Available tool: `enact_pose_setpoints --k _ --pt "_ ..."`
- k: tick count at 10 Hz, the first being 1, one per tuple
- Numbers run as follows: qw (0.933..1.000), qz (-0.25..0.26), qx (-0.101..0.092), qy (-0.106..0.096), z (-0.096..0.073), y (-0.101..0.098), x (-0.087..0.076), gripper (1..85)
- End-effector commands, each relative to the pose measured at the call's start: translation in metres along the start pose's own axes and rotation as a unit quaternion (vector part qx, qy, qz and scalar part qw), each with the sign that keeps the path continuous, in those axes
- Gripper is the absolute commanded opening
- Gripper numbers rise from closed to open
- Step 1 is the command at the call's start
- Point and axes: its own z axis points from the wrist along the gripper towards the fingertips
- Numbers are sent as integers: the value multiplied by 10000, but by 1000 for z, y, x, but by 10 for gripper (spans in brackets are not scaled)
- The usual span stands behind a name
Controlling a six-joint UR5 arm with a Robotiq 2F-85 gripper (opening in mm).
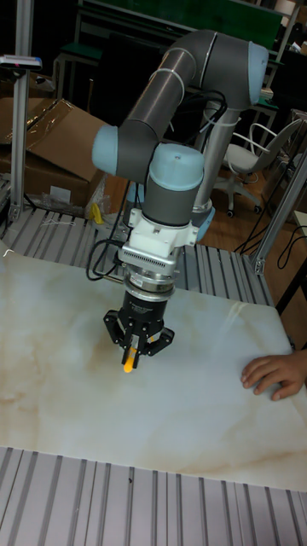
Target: Attach the bubble ring to the ball
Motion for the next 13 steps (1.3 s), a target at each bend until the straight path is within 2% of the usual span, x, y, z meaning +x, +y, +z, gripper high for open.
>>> enact_pose_setpoints --k 1,7,8,9,10,12,13 --pt "9997 144 -146 -102 8 16 15 13" --pt "9998 -37 -168 -128 23 20 26 13" --pt "9991 -396 -141 7 27 16 33 130" --pt "9981 -569 -215 56 28 20 36 247" --pt "9972 -693 -266 -28 30 22 33 263" --pt "9955 -878 -321 -185 37 21 27 350" --pt "9949 -915 -369 -199 38 22 26 387"
